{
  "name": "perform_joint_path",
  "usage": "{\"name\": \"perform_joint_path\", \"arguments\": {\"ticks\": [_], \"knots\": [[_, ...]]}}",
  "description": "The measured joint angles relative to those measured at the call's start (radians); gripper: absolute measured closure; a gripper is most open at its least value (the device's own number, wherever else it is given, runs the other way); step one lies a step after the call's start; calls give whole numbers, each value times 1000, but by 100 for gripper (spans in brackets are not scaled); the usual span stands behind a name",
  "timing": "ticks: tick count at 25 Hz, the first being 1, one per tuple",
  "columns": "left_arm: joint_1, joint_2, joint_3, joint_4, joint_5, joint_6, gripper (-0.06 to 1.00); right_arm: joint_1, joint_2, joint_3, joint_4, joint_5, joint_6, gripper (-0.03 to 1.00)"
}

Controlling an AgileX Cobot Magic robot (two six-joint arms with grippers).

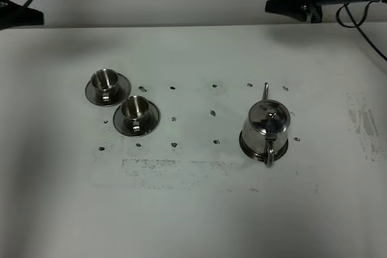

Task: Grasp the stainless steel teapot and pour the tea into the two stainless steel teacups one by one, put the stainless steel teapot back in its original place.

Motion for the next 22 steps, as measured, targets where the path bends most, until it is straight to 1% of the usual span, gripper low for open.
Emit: {"name": "perform_joint_path", "arguments": {"ticks": [3,4,5,6,7,10,12,14,17,20,22], "knots": [[0,-138,3,215,3,-83,22,-3,-10,-2,-32,1,0,37],[0,-190,10,272,3,-109,22,-3,-11,-2,-45,1,0,37],[0,-235,20,308,2,-125,22,-3,-11,-2,-53,3,-1,37],[0,-290,35,340,2,-139,22,-3,-11,-2,-56,4,-1,37],[0,-346,53,354,2,-146,22,-3,-11,-2,-57,4,-3,37],[-2,-504,127,354,2,-145,22,-3,-13,-2,-57,4,-3,37],[-20,-604,194,367,2,-135,22,-3,-13,-2,-57,4,-4,37],[-62,-706,282,403,-3,-119,22,-3,-13,-2,-57,4,-4,37],[-143,-834,406,496,-41,-119,22,-3,-13,-2,-57,4,-4,37],[-214,-953,526,629,-70,-165,22,-3,-13,-2,-57,4,-5,37],[-242,-1040,610,728,-102,-209,22,-3,-13,-2,-57,4,-6,37]]}}
